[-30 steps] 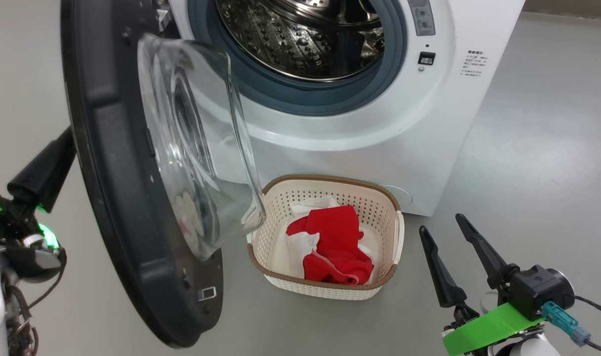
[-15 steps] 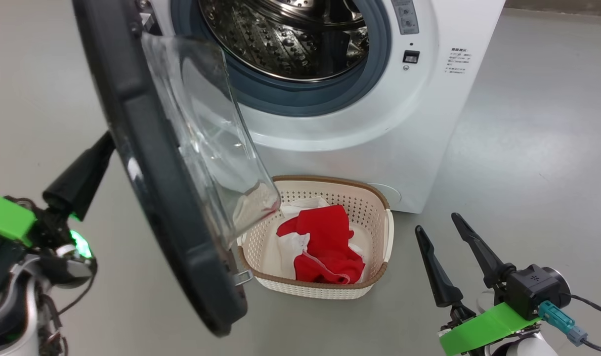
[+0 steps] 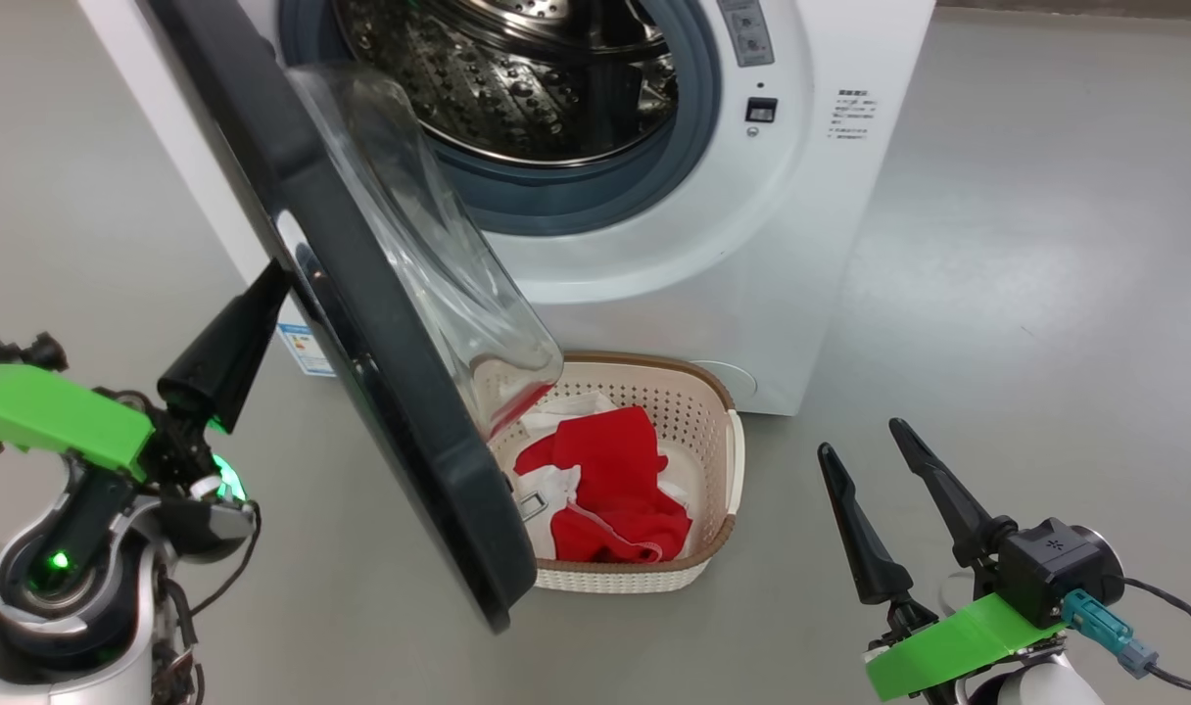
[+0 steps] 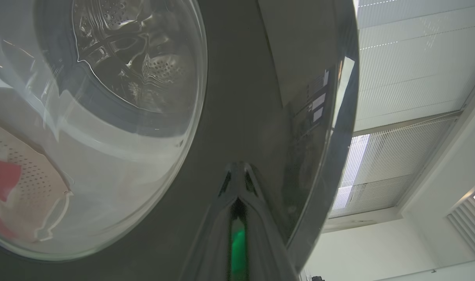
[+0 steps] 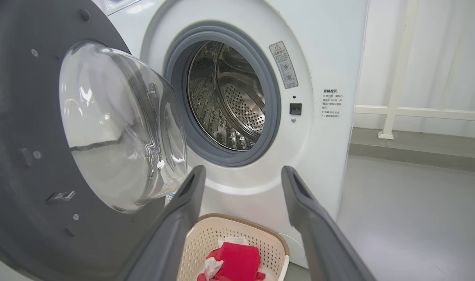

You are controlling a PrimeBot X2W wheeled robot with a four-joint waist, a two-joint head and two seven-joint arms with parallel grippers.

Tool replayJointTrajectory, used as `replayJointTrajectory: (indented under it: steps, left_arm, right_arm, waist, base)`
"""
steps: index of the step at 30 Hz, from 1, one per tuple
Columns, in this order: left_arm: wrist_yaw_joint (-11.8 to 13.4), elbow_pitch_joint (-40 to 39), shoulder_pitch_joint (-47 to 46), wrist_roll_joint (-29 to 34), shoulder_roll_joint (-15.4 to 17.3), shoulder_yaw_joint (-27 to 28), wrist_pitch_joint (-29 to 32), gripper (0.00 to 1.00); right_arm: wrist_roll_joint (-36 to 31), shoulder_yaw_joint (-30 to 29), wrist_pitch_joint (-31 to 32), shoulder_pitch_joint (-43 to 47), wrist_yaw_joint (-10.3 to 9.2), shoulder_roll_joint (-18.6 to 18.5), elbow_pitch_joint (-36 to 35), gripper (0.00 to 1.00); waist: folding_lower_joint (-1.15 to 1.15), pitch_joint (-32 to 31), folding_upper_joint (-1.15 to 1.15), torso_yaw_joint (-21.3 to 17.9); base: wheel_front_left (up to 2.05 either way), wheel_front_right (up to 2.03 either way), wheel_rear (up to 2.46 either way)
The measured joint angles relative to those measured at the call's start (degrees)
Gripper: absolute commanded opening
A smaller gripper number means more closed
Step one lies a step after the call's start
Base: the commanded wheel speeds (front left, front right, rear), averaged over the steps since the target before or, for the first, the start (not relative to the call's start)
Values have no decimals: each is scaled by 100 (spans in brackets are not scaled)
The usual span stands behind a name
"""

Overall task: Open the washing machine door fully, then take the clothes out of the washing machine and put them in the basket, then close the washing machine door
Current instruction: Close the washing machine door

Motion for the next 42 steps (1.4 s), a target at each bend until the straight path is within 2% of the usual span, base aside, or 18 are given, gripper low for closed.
replayJointTrajectory:
  steps: [6,16,29,42]
  left_arm:
    - [-163,214,-160,-102,-23,-142,-289,0]
    - [-457,726,-568,-683,-52,-516,-900,0]
    - [-800,1161,-895,-677,-96,-638,-1358,0]
    - [-1149,1849,-1522,-613,-99,-770,-2263,0]
  right_arm:
    - [0,2,0,-6,0,10,10,100]
    - [0,9,0,-34,0,10,23,100]
    - [-1,3,0,-152,0,-23,60,100]
    - [-1,9,0,-203,0,-67,66,100]
  waist:
    - [0,34,0,-165]
    - [0,163,0,-471]
    - [0,289,0,-899]
    - [0,421,0,-1210]
  base:
    - [0,0,0]
    - [0,0,0]
    - [0,0,0]
    - [0,0,0]
